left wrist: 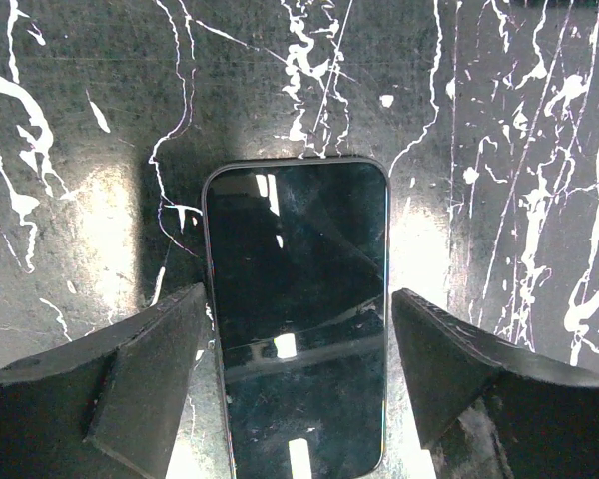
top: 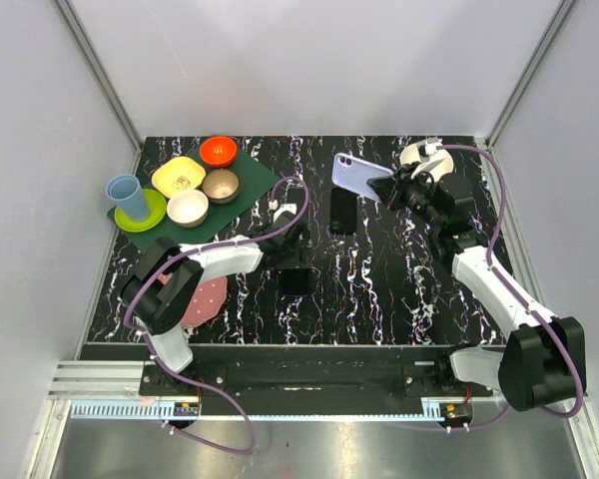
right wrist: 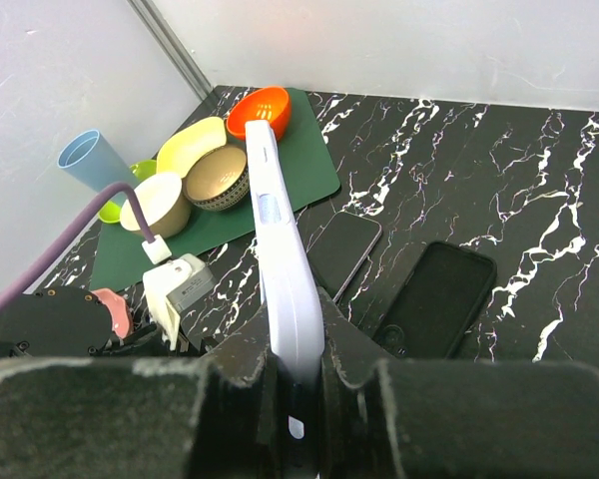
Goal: Take the phone out of the phone case
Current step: Place the phone at the center of the board.
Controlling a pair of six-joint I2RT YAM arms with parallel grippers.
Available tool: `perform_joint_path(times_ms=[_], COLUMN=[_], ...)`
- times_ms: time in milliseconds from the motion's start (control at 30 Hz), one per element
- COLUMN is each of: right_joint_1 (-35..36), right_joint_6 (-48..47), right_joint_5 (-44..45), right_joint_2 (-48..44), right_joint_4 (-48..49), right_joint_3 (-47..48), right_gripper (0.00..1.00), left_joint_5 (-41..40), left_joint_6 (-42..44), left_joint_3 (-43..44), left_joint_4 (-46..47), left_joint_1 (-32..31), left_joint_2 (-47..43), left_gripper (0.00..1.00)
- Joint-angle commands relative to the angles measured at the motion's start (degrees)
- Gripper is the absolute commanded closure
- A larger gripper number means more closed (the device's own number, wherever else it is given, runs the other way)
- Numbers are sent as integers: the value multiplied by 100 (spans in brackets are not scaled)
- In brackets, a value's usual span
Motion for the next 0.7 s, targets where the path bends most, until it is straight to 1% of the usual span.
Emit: perform_joint_path(times_ms=[0, 267, 367, 433, 500, 667], right_joint_1=[-32, -32, -32, -32, -40, -32], right_joint_6=[13, 48, 56, 56, 56, 65], right_joint_5=[-18, -27, -27, -27, -35, -35], right_joint_2=[14, 23, 32, 40, 32, -3], right_joint_4=[383, 383, 374, 374, 374, 374], right_joint_3=[224, 251, 259, 259, 259, 242], right_gripper=[100, 100, 100, 100, 100, 100], left_joint_5=[417, 224, 154, 31, -65, -294], left_joint_6=[-144, -100, -21, 49, 76, 181], left_joint_3=[-134, -134, -55, -2, 24, 42], left_joint_4=[-203, -247, -291, -343, -352, -361], left_joint_1=[-34, -34, -34, -34, -34, -34], left_joint_2=[87, 69, 96, 96, 43, -10], left_gripper=[18, 17, 13, 5, 1, 1])
